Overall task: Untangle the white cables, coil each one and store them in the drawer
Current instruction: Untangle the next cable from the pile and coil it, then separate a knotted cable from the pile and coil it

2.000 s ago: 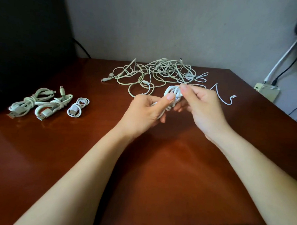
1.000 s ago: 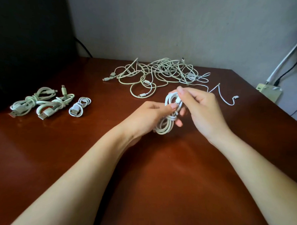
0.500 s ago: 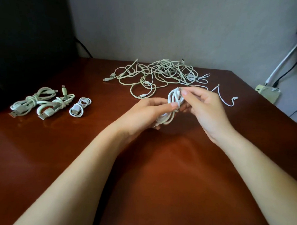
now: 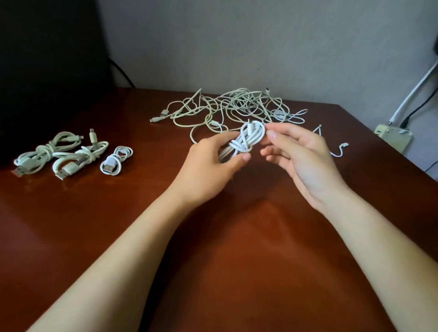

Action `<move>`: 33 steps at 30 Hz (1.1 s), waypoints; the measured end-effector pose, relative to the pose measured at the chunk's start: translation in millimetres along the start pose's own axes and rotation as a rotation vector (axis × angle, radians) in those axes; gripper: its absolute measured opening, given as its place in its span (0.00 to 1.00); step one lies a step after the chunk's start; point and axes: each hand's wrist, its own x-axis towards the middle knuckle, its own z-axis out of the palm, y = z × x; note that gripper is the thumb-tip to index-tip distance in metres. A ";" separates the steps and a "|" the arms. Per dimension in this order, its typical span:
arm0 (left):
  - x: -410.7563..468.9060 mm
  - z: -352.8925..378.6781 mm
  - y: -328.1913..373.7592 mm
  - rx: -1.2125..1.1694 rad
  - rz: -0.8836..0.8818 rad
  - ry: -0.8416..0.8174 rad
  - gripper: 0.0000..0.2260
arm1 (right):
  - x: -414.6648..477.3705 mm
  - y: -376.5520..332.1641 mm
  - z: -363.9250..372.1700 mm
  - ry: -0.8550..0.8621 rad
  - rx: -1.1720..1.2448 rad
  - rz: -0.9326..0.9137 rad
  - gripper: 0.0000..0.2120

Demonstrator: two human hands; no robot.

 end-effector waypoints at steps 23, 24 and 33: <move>-15.0 -50.0 -19.9 0.607 -0.175 0.212 0.16 | 27.8 31.8 77.9 -0.280 -0.533 0.084 0.14; -14.5 -57.0 -21.3 0.640 -0.215 0.235 0.17 | 30.9 31.6 88.1 -0.318 -0.553 0.072 0.14; -14.0 -85.5 -44.9 1.061 -0.372 0.290 0.21 | 33.6 40.2 128.8 -0.404 -0.678 -0.049 0.17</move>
